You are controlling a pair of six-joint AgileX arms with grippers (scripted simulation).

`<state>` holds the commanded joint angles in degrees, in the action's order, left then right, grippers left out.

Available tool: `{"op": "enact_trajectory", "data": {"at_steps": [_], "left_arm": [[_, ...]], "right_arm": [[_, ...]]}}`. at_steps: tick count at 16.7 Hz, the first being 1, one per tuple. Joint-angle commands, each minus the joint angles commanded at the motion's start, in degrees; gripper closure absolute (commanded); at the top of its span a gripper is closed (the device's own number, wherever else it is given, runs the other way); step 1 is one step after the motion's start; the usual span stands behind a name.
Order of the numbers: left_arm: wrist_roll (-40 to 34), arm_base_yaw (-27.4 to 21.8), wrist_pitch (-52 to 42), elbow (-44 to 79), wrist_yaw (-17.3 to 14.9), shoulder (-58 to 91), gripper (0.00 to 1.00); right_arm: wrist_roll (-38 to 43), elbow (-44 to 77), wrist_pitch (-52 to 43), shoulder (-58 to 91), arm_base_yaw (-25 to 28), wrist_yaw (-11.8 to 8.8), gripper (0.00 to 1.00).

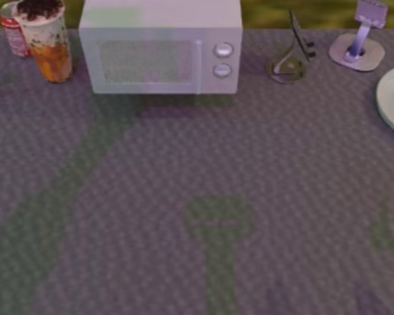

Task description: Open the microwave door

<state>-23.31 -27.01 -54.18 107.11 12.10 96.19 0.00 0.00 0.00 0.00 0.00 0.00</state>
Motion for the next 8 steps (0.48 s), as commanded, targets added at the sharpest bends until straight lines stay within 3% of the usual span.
{"op": "enact_trajectory", "data": {"at_steps": [8], "left_arm": [[-8.0, -7.8, -17.3, 32.2, 4.5, 32.6, 0.0]], "right_arm": [[0.0, 0.0, 0.0, 0.0, 0.0, 0.0, 0.0]]}}
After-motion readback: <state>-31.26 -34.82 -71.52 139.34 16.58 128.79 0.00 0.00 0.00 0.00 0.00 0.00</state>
